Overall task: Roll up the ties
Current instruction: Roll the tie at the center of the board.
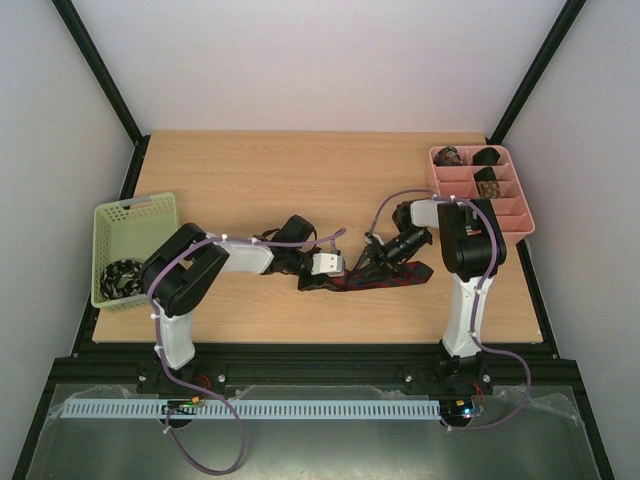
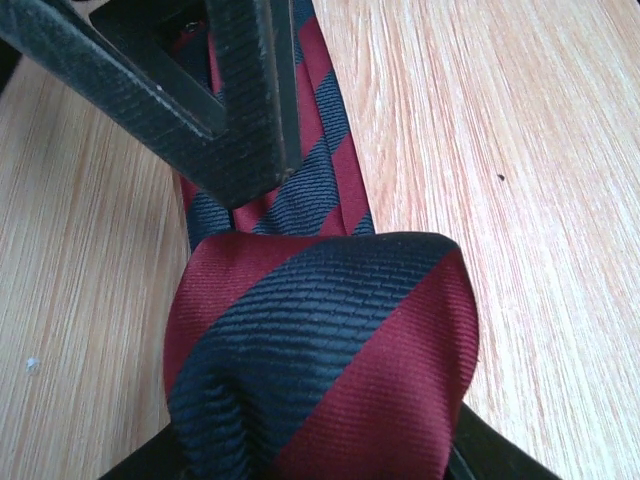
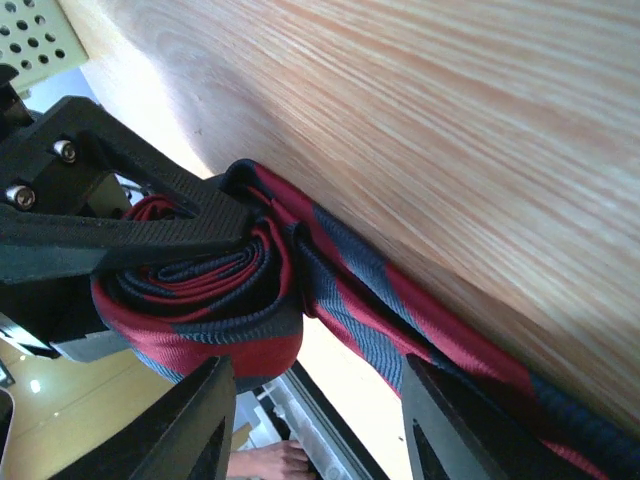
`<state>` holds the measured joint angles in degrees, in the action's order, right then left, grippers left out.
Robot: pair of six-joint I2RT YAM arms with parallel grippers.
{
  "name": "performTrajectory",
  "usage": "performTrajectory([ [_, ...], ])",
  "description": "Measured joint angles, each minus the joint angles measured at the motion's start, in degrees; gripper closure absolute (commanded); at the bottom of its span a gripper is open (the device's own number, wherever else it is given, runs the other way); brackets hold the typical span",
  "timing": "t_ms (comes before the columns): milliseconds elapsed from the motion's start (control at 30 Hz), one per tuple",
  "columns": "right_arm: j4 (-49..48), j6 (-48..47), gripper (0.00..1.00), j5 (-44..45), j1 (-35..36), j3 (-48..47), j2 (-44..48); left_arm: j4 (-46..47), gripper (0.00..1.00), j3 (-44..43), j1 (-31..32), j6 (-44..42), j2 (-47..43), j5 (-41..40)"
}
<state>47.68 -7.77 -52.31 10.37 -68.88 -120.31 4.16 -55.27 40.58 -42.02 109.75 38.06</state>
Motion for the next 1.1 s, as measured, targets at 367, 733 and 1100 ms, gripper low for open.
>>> performTrajectory([
  [367,-0.15,-2.10,0.50,-1.22,0.79,0.00,5.64,-2.82,0.82,-2.23,0.50,3.96,1.03,-0.66],
  [733,-0.85,0.13,0.83,-0.39,6.99,-2.84,2.91,-2.19,0.81,-2.21,1.11,5.81,1.03,-1.88],
  [1100,-1.73,-1.07,0.99,0.28,6.03,-1.51,2.97,-2.21,0.38,-2.32,1.16,8.74,1.07,-2.54],
])
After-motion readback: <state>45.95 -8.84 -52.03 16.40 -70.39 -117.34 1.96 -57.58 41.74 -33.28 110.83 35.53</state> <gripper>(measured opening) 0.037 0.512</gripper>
